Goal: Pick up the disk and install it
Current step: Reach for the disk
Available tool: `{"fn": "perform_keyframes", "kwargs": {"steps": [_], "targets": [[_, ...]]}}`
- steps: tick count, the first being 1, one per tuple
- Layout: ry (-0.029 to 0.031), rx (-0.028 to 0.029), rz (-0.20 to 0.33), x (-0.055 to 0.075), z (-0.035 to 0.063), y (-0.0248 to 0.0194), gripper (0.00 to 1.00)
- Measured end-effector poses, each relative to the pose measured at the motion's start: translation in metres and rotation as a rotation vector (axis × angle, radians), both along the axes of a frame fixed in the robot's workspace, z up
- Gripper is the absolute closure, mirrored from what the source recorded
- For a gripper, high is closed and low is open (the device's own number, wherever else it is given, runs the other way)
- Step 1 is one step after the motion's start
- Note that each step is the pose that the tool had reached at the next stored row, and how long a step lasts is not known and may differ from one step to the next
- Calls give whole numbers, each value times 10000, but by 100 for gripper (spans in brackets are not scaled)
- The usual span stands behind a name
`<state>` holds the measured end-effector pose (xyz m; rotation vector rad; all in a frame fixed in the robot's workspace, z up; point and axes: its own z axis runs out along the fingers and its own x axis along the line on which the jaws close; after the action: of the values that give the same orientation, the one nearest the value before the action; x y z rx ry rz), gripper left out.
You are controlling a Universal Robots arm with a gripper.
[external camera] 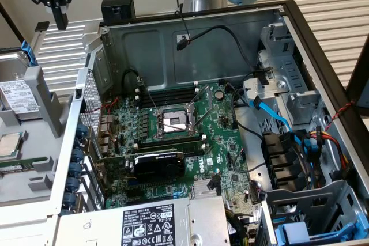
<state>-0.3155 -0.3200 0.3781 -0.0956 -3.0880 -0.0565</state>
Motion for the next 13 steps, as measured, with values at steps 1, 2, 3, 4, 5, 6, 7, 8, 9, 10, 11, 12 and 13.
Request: {"fn": "perform_keyframes", "kwargs": {"steps": [1,2,3,4,5,6,7,8,9,10,11,12,13], "targets": [[-27,-43,0,-22,-4,9,89],[-84,-50,0,-47,-11,17,89],[-151,-51,-1,-72,-18,24,89],[-216,-51,-1,-97,-24,32,89],[-278,-51,0,-120,-31,38,89],[-340,-51,0,-150,-39,45,89],[-371,-52,0,-192,-47,51,89],[-378,-49,-1,-235,-54,58,89],[-378,-45,-1,-282,-61,68,89],[-379,-40,-1,-330,-68,76,89],[-382,-34,-1,-373,-76,82,89],[-385,-28,-1,-419,-84,88,89],[-387,-23,-1,-463,-90,94,89]]}}
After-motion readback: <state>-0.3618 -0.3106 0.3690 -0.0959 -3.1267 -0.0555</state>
